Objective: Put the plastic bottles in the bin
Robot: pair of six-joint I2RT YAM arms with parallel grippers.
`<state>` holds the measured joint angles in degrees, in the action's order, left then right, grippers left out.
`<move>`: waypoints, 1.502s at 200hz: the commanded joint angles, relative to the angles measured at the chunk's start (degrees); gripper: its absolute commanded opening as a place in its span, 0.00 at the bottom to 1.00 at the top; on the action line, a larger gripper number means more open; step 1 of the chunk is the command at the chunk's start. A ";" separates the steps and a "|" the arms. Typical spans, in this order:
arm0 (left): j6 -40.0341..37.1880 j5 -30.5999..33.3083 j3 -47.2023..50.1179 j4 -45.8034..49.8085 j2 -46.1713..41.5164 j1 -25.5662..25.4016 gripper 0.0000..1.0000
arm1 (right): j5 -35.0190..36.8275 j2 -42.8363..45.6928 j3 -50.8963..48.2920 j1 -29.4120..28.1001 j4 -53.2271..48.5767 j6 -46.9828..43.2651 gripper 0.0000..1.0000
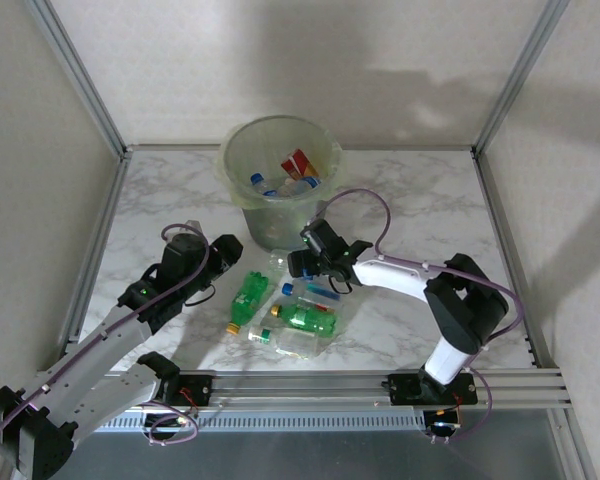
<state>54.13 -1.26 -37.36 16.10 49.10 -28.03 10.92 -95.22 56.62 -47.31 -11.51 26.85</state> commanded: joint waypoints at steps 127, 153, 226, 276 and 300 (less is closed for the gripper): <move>0.91 -0.03 0.65 -1.19 -0.43 1.75 0.66 | 1.49 13.76 -10.72 4.86 -10.07 4.97 0.95; 0.95 -0.37 0.64 -1.42 -0.07 1.97 0.66 | -1.36 15.81 -10.84 5.17 -8.39 3.31 0.98; 0.81 -0.34 0.45 -0.87 -0.07 2.36 0.67 | -2.83 10.09 -7.78 5.13 -2.49 -3.86 0.99; 0.54 -0.19 0.69 0.22 -0.63 3.07 0.69 | -1.59 5.95 -6.46 5.19 -0.44 -6.06 0.99; 0.70 -0.46 1.05 0.13 -0.70 3.20 0.69 | -2.23 4.93 -7.06 5.19 0.05 -6.11 0.99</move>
<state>54.28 -1.69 -37.36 15.66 49.21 -25.56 8.08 -88.99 48.64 -42.39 -12.64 22.09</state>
